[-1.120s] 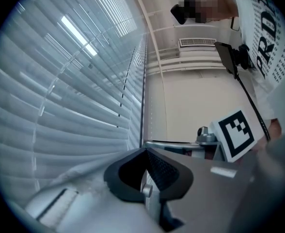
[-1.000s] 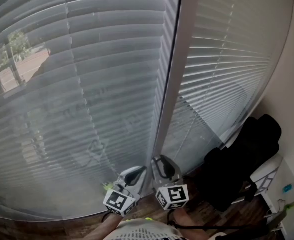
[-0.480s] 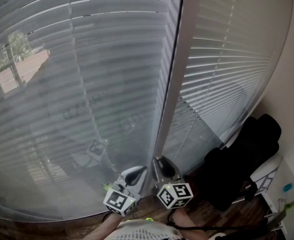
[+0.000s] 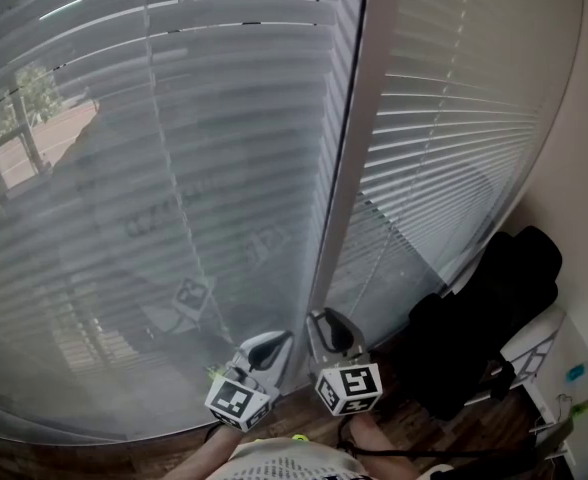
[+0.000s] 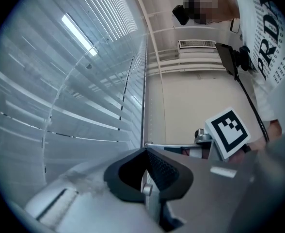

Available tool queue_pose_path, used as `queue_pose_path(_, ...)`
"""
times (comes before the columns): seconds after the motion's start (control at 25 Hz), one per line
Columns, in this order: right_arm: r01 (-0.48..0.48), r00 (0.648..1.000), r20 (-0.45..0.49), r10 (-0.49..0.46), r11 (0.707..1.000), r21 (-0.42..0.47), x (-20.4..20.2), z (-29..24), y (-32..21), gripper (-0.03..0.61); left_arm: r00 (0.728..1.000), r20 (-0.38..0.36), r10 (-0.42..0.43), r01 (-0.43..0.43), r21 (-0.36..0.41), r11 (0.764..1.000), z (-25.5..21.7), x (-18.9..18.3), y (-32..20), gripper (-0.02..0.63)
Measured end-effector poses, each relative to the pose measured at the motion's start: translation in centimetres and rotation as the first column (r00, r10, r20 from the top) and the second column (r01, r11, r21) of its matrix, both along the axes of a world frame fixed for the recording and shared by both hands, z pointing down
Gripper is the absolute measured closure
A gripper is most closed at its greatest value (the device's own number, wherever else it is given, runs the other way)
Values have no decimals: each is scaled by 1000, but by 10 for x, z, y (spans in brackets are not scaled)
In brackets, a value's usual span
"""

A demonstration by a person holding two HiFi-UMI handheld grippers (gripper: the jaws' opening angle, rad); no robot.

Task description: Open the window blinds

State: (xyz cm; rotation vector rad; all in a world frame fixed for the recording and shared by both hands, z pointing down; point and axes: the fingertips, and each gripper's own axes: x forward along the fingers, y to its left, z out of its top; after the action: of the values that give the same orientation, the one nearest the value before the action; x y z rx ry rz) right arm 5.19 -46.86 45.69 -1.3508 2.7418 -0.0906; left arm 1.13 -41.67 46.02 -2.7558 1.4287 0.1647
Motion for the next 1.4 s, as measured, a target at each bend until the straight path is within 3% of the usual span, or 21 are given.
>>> queue_pose_path(0.2,31,965,-262,15,985,170,-2,-8,6,411,1000,-5,-2,2,-1,1000,0,-1,0,621)
queue_pose_path(0.4,83,882,-468,59,957,277,-10,-10,8,411,1000,-8,-5,5,-1,1000,1,-1,-1,621)
queue_pose_path(0.64,104,839,-535,97,937,334,-16,-4,9,430,1000,-12,-22,22,-3,1000,1,-1,-1,621)
queue_pose_path(0.88,103,865,-497,67,946,307,-14,-6,9,439,999,-8,-32,32,-6,999,2,-3,-1,621)
queue_pose_path(1.04,85,918,-396,21,965,249,-11,-7,7,443,999,-5,-42,42,-12,999,1,-4,0,621)
queue_pose_path(1.28,57,957,-290,0,980,189,-9,-6,6,445,1000,-2,-30,30,-8,1000,3,-2,-1,621)
queue_pose_path(1.4,39,982,-189,-15,991,126,-6,-5,4,445,1000,-4,-28,28,-6,1000,2,-2,-1,621)
